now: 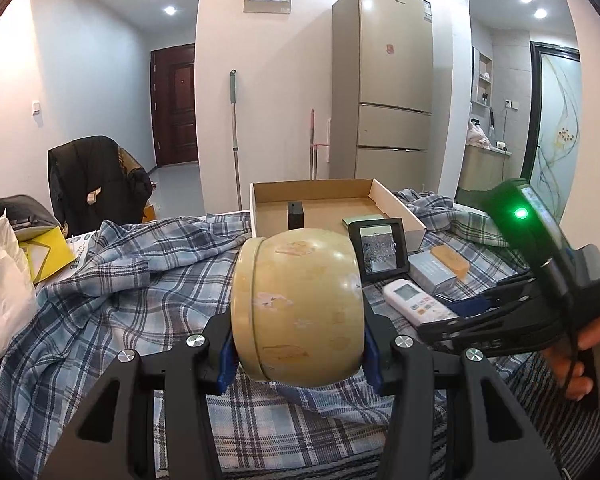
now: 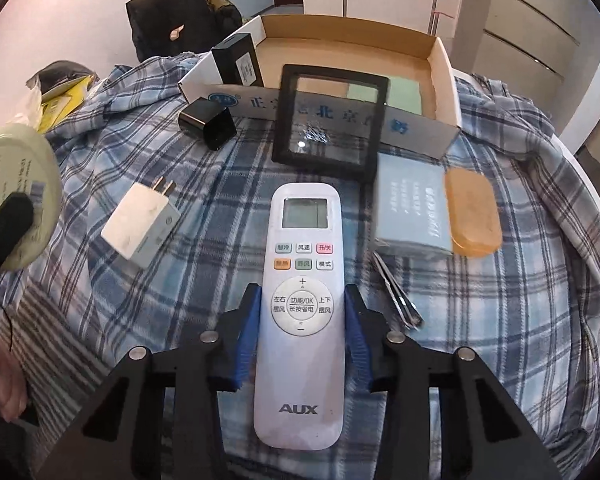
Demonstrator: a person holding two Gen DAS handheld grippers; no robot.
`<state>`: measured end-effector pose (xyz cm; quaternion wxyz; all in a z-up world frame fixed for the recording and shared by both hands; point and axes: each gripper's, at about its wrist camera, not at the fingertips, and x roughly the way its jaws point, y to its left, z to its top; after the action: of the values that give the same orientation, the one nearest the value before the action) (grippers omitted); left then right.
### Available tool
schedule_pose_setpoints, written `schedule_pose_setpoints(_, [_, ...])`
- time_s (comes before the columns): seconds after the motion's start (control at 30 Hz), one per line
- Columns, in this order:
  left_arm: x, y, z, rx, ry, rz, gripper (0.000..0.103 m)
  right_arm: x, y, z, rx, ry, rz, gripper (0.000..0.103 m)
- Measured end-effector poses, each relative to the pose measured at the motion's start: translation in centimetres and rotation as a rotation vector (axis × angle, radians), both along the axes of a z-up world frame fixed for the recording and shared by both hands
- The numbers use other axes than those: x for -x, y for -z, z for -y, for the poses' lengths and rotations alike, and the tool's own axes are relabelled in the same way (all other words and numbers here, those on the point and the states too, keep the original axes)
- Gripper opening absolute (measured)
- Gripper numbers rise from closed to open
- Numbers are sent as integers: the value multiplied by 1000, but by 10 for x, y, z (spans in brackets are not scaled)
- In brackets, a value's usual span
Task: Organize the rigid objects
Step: 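Lift the tape roll with the left tool while the right tool grasps the white AUX remote, then carry the tape roll and remote toward the cardboard box with both tools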
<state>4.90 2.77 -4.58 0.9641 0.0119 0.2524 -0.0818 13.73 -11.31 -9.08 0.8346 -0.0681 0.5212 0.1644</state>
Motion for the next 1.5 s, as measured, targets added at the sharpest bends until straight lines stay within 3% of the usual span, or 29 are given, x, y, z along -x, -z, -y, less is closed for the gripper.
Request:
schedule_pose_setpoints(0.23, [-1,2,1,-6,4,-8,51,22,-1,23,54,-66,13,40])
schedule_pose_setpoints(0.8, [-2,3,1,-6,10,-11,51,25,3,23,22,-90,63,39])
schedule_pose_setpoints(1.0, [-3,2,-2,4,4,-16,51,33,-24,28,-1,-91,154,39])
schedule_pose_setpoints(1.23, [4,-9,0,-13,-13,13,51,35,-41,44,9,-63,181,39])
schedule_pose_setpoints(1.5, [5,-29,1,8,-24,-15,51,33,-53,61,6,-20,208,39])
